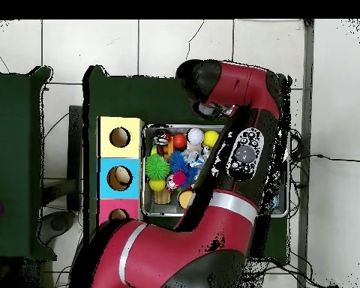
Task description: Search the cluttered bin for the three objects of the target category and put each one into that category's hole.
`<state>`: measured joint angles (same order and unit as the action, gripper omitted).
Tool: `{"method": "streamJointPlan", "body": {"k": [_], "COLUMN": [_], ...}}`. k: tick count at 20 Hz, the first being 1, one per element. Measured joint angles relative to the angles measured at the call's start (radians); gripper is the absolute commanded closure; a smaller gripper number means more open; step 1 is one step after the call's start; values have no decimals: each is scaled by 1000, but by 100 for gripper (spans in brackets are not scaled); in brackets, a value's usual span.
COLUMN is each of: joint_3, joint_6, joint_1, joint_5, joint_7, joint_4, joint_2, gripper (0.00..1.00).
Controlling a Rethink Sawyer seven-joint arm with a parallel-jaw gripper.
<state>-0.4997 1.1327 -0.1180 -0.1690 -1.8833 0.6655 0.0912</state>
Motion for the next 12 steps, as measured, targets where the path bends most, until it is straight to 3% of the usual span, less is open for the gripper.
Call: {"method": "streamJointPlan", "body": {"k": [12], "joint_3": [-3], "joint_6": [-19], "joint_1": [-9], "joint_5": [0], "joint_7": [0], "joint_4": [63], "joint_2": [48], "gripper": [0]}}
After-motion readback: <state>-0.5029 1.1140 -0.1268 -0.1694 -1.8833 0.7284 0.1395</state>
